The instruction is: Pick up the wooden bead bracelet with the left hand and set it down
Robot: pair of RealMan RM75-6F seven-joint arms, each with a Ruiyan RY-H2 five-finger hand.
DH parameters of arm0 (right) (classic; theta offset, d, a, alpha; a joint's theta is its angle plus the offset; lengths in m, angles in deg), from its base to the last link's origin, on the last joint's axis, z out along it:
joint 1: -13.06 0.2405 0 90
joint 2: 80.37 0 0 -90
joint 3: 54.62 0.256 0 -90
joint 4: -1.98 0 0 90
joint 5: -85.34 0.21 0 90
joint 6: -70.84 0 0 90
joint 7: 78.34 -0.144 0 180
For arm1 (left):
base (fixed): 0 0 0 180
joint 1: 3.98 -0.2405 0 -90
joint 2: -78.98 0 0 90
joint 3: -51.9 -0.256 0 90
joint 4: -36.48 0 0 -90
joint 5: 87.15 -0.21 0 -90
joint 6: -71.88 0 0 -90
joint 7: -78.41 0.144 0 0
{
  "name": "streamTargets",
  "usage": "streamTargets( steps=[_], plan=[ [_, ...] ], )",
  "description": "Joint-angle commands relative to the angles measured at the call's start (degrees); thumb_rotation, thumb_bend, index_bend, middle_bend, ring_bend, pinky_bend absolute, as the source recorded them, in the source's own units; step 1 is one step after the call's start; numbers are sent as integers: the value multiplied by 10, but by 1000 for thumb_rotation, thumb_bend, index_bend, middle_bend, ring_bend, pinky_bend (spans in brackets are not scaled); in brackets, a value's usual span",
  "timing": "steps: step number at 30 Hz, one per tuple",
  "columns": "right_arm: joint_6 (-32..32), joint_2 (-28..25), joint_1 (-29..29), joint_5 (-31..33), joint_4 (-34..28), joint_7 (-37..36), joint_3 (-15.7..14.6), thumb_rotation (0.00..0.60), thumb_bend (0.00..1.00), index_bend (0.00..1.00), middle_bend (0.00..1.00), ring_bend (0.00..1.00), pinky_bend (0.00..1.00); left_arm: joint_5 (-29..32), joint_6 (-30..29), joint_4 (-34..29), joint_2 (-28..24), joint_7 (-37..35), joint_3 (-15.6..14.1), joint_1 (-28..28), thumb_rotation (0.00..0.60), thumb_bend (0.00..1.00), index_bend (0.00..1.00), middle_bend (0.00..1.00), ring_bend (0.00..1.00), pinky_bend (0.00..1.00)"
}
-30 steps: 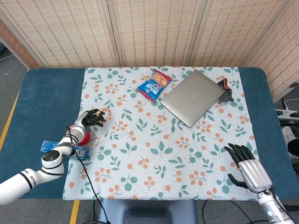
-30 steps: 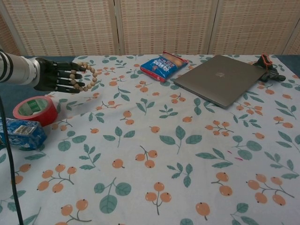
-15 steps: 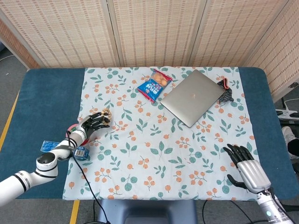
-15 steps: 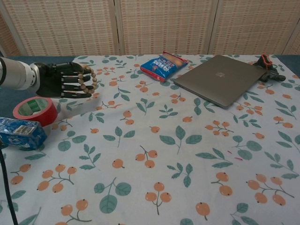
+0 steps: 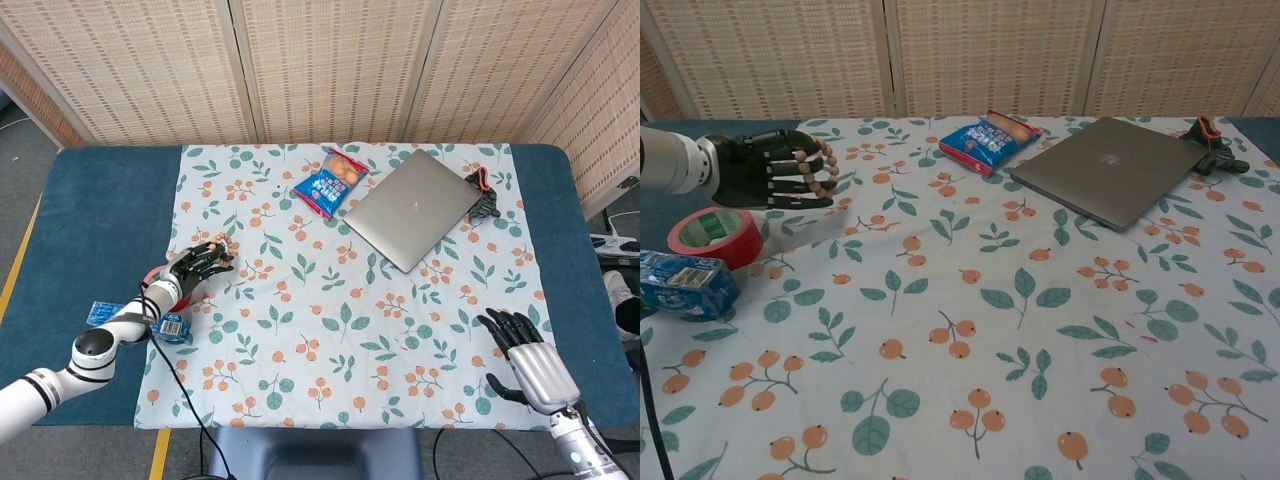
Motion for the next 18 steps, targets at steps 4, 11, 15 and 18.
streamTargets(
  steps=[4,11,15,18],
  plan=[
    [2,0,1,1,0,1,0,600,269,0,0,0,0,-47,-24,-14,3,-18,-2,-3,526,433,618,578,277,135],
    [2,-1,1,1,-3,3,-1,600,269,0,0,0,0,-88,-40,-22,10,-19,-11,-4,358,388,616,556,270,101],
    [3,-2,1,0,-4,4,-3,600,268,0,0,0,0,-117,-41,-22,15,-24,-20,-2,358,385,635,556,270,83],
    [1,-3,0,1,-5,2,-2,600,269,0,0,0,0,-129,-33,-19,14,-32,-25,-1,361,401,644,558,271,75]
  ],
)
